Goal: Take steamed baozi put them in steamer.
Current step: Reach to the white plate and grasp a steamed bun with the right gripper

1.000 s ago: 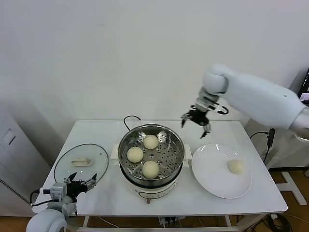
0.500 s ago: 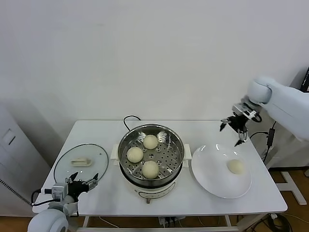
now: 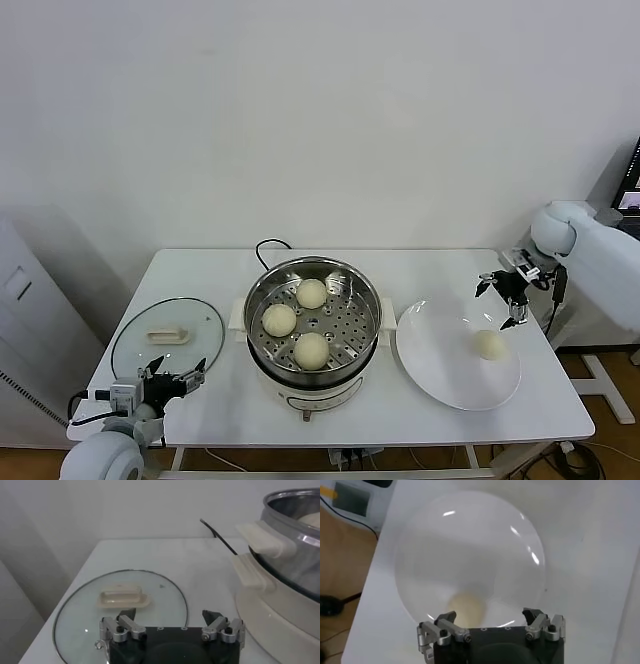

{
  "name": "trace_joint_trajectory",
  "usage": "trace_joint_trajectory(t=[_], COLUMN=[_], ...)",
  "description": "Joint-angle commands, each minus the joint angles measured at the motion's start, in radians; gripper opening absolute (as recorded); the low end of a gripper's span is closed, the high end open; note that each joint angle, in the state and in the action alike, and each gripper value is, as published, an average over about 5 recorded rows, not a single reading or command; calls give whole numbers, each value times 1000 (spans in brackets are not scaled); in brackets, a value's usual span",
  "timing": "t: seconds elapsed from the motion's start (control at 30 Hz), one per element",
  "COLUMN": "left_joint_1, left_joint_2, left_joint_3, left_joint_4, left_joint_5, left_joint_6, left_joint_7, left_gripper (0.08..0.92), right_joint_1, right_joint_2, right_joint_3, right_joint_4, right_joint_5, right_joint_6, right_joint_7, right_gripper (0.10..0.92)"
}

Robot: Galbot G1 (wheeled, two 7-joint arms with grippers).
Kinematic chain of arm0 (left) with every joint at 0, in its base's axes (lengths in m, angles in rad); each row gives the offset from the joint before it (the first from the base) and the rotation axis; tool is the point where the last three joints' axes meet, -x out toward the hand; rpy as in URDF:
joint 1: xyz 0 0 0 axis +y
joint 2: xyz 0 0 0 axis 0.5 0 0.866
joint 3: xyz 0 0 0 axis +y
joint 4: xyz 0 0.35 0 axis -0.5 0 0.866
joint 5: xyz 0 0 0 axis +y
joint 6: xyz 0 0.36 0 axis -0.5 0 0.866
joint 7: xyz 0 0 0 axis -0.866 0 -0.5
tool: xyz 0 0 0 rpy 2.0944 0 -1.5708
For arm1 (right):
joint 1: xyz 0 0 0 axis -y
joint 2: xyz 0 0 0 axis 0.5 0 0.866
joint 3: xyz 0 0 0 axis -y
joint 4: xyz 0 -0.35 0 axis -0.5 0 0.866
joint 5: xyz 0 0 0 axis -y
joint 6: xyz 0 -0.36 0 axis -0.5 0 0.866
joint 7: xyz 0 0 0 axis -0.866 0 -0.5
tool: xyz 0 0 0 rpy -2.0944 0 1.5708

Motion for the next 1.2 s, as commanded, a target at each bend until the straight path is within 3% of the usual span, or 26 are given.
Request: trace_joint_trajectory(t=[0.03, 0.83, 1.2], left_joint_1=[2, 1, 1], left_joint_2=[0, 0, 2], left_joint_3=[-1, 2, -1], left_joint_4=[1, 5, 7], left_joint_5=[0, 5, 4], left_joint_6=[-1, -1, -1], left_joint_7=[0, 0, 0], left_gripper=[823, 823, 823], right_joint_1=[-140, -272, -245], right_joint_2=[10, 70, 82], right_joint_3=[132, 270, 266], right_joint_4=[-46, -114, -124], right_joint_5=[-94, -186, -168], right_joint_6=[-3, -10, -24], right_joint_7=[43, 120, 68], right_gripper=[823, 815, 533])
